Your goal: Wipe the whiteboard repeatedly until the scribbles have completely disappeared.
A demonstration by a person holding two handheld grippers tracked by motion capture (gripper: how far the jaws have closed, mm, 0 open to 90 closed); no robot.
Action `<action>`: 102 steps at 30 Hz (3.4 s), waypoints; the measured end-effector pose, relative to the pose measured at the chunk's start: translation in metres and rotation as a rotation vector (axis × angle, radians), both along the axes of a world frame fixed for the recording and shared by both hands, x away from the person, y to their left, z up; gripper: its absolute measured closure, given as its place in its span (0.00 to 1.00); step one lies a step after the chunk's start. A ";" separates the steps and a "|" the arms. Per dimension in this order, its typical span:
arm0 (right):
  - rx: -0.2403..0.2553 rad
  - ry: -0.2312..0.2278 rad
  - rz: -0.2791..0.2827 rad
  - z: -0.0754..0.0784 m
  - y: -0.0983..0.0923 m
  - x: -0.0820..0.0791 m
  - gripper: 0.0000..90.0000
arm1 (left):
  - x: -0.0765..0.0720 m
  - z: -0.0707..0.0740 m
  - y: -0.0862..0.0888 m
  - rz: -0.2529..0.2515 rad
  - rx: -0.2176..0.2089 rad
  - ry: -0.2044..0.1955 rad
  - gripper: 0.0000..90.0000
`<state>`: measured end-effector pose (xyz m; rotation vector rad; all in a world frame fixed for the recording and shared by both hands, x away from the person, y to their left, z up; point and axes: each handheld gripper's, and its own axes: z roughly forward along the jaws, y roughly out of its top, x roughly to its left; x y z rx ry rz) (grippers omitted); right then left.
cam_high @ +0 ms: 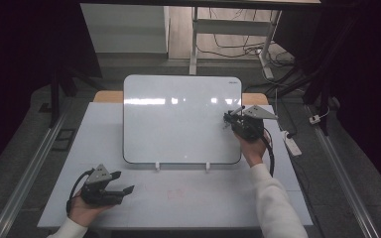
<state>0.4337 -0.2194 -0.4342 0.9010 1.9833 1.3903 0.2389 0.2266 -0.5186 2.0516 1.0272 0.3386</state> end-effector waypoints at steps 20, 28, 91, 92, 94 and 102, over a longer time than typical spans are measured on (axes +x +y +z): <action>0.019 0.006 -0.017 0.000 -0.006 0.001 0.86 | 0.000 0.000 0.000 0.001 -0.004 0.000 0.30; 0.092 0.003 -0.080 0.009 -0.012 0.014 0.86 | -0.001 0.001 0.000 0.001 -0.005 -0.005 0.30; 0.044 -0.004 -0.053 -0.005 -0.004 -0.005 0.86 | -0.002 0.001 -0.003 -0.007 0.006 -0.004 0.30; 0.048 0.001 -0.048 -0.007 -0.003 -0.006 0.86 | -0.002 0.001 -0.002 -0.006 0.003 -0.005 0.30; 0.010 0.007 0.004 -0.012 0.005 -0.012 0.86 | 0.000 0.000 -0.002 -0.002 0.001 -0.001 0.30; 0.101 -0.009 -0.109 -0.007 -0.019 -0.005 0.86 | -0.002 0.001 -0.003 -0.004 0.002 -0.004 0.30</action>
